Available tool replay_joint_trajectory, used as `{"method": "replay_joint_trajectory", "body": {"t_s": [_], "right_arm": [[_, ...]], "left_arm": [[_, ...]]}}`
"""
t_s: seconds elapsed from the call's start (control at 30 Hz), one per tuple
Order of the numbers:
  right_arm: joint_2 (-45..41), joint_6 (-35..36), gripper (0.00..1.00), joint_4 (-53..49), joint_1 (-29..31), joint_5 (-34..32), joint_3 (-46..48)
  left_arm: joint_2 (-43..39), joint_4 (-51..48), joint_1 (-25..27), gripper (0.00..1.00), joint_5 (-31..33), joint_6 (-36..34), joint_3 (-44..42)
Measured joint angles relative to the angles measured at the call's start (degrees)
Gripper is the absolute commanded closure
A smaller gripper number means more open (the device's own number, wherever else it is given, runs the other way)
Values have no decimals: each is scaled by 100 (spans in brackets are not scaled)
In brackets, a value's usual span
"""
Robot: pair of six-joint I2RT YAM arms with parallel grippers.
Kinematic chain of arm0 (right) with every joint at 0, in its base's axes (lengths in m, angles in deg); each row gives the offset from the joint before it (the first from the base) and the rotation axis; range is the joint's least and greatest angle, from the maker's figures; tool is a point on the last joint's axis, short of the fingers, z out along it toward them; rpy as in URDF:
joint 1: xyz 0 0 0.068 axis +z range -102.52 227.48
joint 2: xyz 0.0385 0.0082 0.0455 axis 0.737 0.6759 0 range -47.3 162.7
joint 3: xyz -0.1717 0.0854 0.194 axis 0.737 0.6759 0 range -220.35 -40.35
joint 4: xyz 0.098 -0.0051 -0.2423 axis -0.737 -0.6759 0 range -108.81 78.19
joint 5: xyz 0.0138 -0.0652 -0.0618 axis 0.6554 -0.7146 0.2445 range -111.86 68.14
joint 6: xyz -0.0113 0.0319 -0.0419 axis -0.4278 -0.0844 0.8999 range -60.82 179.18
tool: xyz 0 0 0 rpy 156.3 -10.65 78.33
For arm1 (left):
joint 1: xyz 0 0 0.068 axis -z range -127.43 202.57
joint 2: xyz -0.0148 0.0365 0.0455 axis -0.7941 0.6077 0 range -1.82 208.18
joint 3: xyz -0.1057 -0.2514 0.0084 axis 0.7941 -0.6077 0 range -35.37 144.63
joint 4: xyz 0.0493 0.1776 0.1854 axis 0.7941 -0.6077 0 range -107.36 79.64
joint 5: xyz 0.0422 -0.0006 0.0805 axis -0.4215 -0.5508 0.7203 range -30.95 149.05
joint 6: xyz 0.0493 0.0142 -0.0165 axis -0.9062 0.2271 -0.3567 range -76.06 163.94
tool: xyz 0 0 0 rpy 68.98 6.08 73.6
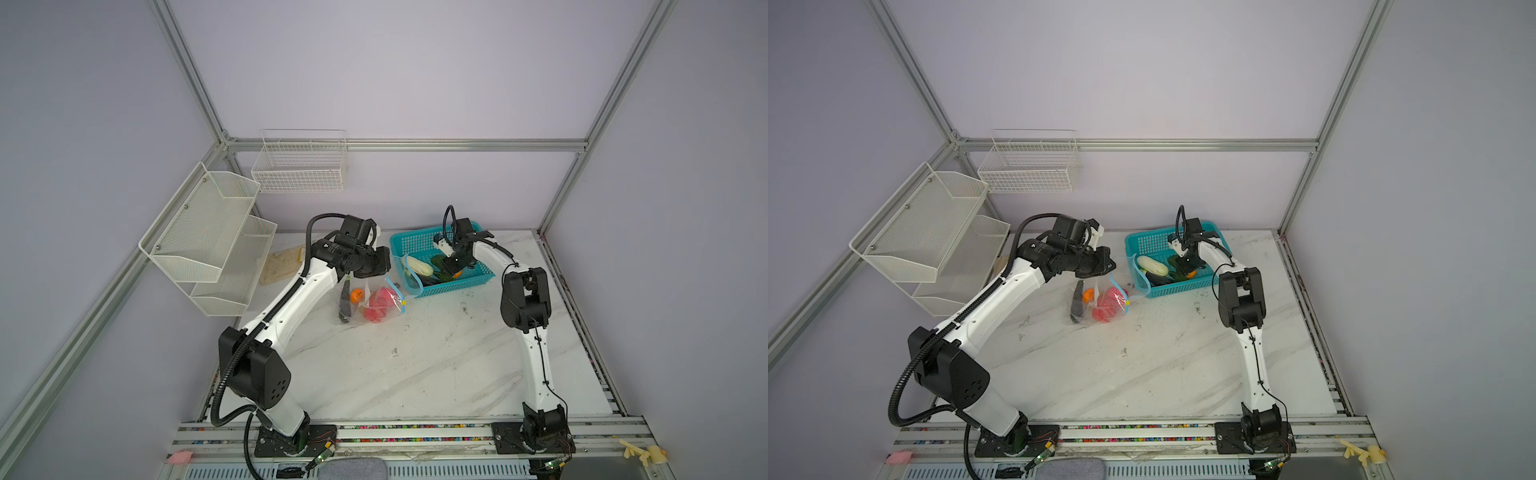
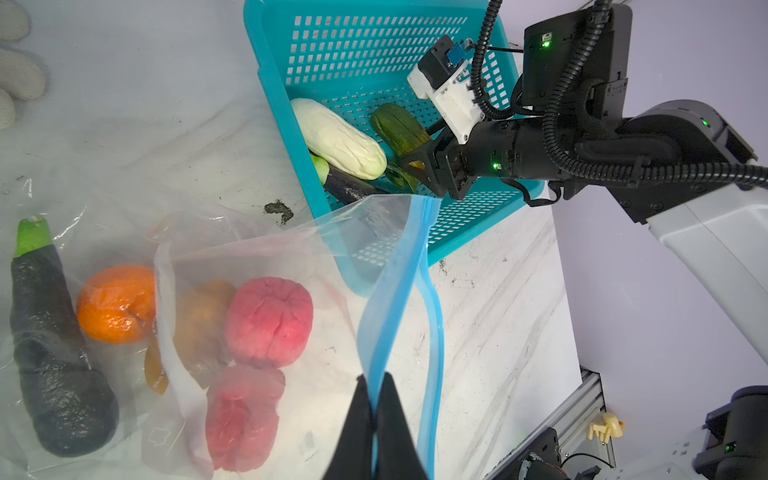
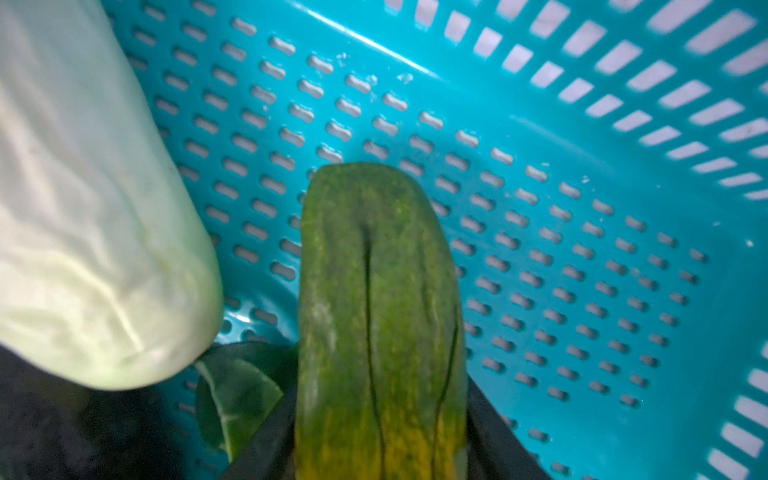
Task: Place the food in the zip-top bag and seal the zipper
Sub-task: 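Lift the papaya and carry it toward the bag opening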
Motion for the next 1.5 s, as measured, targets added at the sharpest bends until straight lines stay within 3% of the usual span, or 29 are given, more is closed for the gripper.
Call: {"method": "replay_joint_trajectory", "body": {"t_s": [0.33, 0.67, 1.17, 1.5], "right_arm": [[0, -496, 55, -212, 31, -210, -511], [-179, -966, 55, -299, 42, -289, -400], [-2076, -1482, 55, -190, 732, 341, 444], [-3515, -1740, 54, 195, 1226, 678, 1781]], "left_arm": [[0, 0, 0, 100, 2, 0, 0], [0, 0, 0, 100, 4, 0, 0], [4, 7, -15, 100, 24, 0, 0], [116, 57, -33, 100, 20, 0, 0]]}}
